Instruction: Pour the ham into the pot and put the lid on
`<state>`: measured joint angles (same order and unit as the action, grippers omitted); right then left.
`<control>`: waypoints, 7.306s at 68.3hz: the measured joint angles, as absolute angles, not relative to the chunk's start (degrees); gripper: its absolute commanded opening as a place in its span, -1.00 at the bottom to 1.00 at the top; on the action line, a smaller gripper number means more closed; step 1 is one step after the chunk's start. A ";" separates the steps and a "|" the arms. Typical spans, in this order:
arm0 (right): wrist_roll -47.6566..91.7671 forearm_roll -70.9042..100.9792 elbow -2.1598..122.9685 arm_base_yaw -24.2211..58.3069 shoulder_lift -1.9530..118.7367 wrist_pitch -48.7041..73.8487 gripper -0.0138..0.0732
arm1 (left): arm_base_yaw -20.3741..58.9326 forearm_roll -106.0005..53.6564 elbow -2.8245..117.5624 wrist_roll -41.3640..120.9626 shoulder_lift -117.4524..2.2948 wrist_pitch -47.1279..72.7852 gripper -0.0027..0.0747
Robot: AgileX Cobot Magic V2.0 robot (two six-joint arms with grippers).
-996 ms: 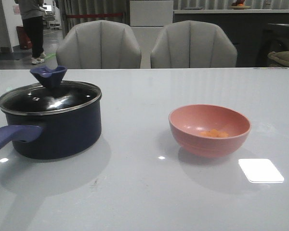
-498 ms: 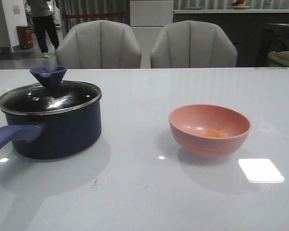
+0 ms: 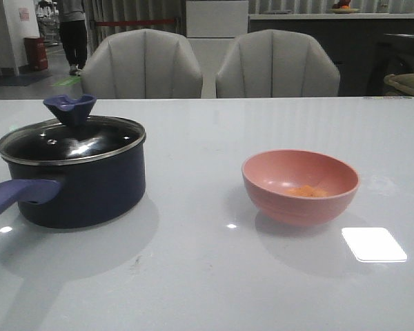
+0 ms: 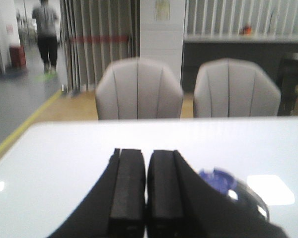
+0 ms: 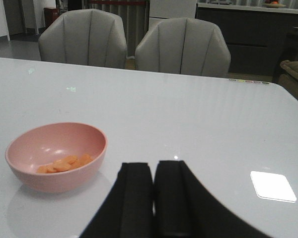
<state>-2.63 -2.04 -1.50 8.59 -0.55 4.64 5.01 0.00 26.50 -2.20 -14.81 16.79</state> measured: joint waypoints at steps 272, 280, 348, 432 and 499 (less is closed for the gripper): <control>-2.63 -2.04 -1.52 8.59 -0.55 4.64 -0.31 | -8.51 -5.57 65.70 2.31 -95.22 48.97 -0.19; -2.63 -2.04 -1.52 8.59 -0.55 4.64 -0.31 | -8.51 -5.81 63.55 2.47 -97.72 47.03 -0.19; -2.63 -2.04 -1.52 8.59 -0.55 4.64 -0.31 | -6.27 -2.49 65.21 3.20 -90.16 45.33 0.64; -2.63 -2.04 -1.52 8.59 -0.55 4.64 -0.31 | 13.76 -8.32 20.71 3.52 -8.02 27.58 0.63; -3.84 1.32 23.63 8.59 34.70 20.67 0.23 | 13.88 -8.79 20.32 3.52 -7.54 26.17 0.63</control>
<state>-3.84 1.32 23.63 8.59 34.70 20.67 13.88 -8.79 20.32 3.52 -7.54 26.17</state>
